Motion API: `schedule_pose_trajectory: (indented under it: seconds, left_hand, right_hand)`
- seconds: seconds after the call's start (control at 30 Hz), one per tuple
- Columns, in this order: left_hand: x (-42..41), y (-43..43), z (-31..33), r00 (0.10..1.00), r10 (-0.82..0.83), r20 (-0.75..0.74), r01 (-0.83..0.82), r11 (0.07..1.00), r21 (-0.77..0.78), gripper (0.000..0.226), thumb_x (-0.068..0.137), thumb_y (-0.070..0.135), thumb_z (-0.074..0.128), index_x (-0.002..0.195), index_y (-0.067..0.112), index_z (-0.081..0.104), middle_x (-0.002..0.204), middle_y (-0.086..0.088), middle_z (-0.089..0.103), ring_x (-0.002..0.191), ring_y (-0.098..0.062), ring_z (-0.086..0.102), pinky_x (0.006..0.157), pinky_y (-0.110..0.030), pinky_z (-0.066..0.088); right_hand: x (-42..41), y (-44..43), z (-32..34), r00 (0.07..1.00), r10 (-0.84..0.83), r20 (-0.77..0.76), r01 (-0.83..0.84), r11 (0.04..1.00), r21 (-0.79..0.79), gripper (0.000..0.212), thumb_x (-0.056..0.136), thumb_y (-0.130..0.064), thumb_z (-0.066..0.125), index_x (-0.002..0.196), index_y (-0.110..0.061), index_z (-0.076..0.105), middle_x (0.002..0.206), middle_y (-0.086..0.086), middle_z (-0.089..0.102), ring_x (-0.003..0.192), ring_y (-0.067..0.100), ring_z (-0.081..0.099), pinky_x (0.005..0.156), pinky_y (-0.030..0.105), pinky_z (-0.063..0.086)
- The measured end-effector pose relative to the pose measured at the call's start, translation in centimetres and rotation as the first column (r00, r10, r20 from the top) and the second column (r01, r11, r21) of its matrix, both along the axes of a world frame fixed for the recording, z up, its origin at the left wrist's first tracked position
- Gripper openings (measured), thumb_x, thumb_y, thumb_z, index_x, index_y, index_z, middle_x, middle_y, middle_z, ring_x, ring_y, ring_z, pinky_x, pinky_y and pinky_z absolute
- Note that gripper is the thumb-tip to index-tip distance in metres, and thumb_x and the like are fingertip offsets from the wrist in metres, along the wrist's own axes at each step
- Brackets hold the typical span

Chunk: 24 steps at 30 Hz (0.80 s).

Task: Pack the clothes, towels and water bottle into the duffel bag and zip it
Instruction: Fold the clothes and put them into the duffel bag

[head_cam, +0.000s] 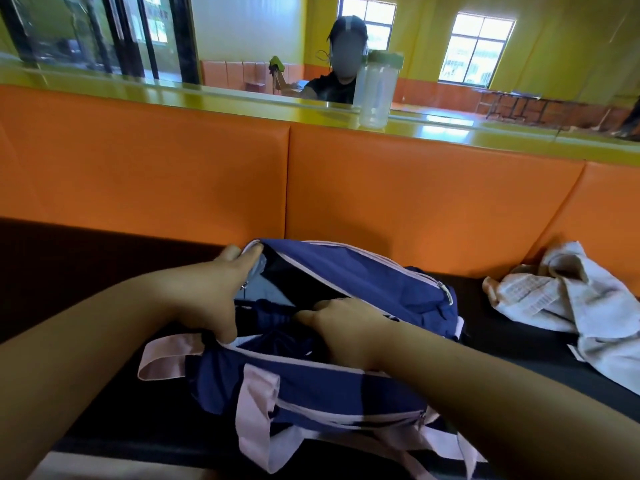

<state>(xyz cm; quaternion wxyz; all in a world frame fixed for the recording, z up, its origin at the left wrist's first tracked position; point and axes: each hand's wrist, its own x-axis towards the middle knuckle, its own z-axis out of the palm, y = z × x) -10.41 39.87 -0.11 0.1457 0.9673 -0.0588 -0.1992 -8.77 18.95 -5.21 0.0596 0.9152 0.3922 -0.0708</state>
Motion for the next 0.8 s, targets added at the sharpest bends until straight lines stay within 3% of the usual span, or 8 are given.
schedule_pose_trajectory:
  seconds: [0.17,0.27,0.33,0.4,0.47,0.57,0.67,0.8]
  left_hand:
    - [-0.3,-0.6,-0.7,0.999,-0.014,0.034,0.015,1.0,-0.024,0.134,0.059,0.009,0.077,0.145,0.031,-0.022,0.135,0.002,0.023,0.089,-0.015,0.052,0.068,-0.031,0.057]
    - [-0.6,-0.4,-0.9,0.999,-0.005,0.046,0.007,0.998,-0.057,0.131,0.061,0.009,0.076,0.146,0.031,-0.02,0.135,0.004,0.022,0.089,-0.013,0.05,0.062,-0.023,0.052]
    - [-1.0,-0.3,-1.0,0.999,-0.001,0.05,0.006,0.996,-0.085,0.129,0.062,0.007,0.076,0.147,0.031,-0.018,0.136,0.005,0.021,0.085,-0.014,0.052,0.06,-0.024,0.054]
    - [-1.3,-0.5,-1.2,0.999,0.006,0.054,0.0,0.994,-0.109,0.126,0.065,0.004,0.075,0.148,0.03,-0.016,0.139,0.006,0.018,0.078,-0.011,0.053,0.056,-0.023,0.052]
    - [-1.7,-0.7,-1.4,0.997,0.01,0.077,0.0,0.992,-0.126,0.122,0.066,0.003,0.074,0.148,0.03,-0.013,0.142,0.006,0.016,0.076,-0.01,0.053,0.054,-0.022,0.052]
    - [-2.4,-0.9,-1.7,0.992,0.007,0.127,0.011,0.99,-0.142,0.12,0.066,0.006,0.075,0.148,0.034,-0.007,0.147,0.009,0.013,0.07,-0.01,0.051,0.051,-0.02,0.049]
    - [-3.0,-0.9,-2.5,0.989,0.02,0.149,0.005,0.986,-0.169,0.112,0.066,0.005,0.074,0.144,0.037,0.001,0.147,0.004,0.021,0.06,-0.012,0.052,0.049,-0.021,0.045]
    - [-3.6,-1.0,-3.3,0.982,0.084,0.167,-0.048,0.976,-0.214,0.104,0.069,0.001,0.068,0.134,0.044,0.0,0.1,-0.017,0.062,0.055,-0.017,0.057,0.049,-0.028,0.045]
  right_hand:
    - [-0.2,0.8,-0.6,0.995,0.039,0.089,-0.031,0.996,-0.088,0.095,0.083,-0.043,0.062,0.151,-0.017,0.001,0.157,0.014,0.007,0.139,0.037,0.015,0.109,0.053,0.029]
    - [-0.8,0.0,-0.5,0.978,0.11,0.175,-0.116,0.993,0.024,0.1,0.081,-0.05,0.06,0.151,-0.013,0.0,0.159,0.014,-0.009,0.145,0.035,-0.002,0.117,0.05,0.012]
    - [-1.7,-1.1,-0.7,0.96,0.167,0.226,-0.186,0.98,0.066,0.091,0.082,-0.05,0.059,0.151,-0.01,0.014,0.159,0.017,0.003,0.145,0.036,0.003,0.117,0.048,0.008]
    - [-2.7,-2.0,-1.0,0.966,0.169,0.195,-0.191,0.976,0.101,0.079,0.082,-0.048,0.057,0.145,-0.009,0.032,0.152,0.017,0.028,0.139,0.037,0.026,0.114,0.049,0.024]
    - [-3.6,-2.7,-1.3,0.987,0.134,0.089,-0.148,0.974,0.173,0.069,0.082,-0.049,0.052,0.139,-0.012,0.044,0.136,0.012,0.049,0.121,0.032,0.048,0.103,0.044,0.041]
    - [-4.9,-3.1,-0.8,0.983,0.12,-0.14,-0.068,0.941,0.331,0.048,0.089,-0.04,0.057,0.131,-0.016,0.055,0.128,0.003,0.057,0.115,0.019,0.053,0.099,0.025,0.038]
    - [-5.4,-2.7,0.0,0.937,0.135,-0.323,-0.011,0.933,0.359,0.028,0.094,-0.032,0.055,0.116,-0.02,0.066,0.118,-0.004,0.064,0.108,0.01,0.058,0.097,0.024,0.042]
    - [-4.8,-2.1,0.8,0.948,-0.008,-0.319,0.159,0.879,0.45,0.023,0.092,-0.024,0.059,0.113,-0.022,0.067,0.114,-0.009,0.067,0.096,-0.002,0.056,0.086,0.013,0.041]
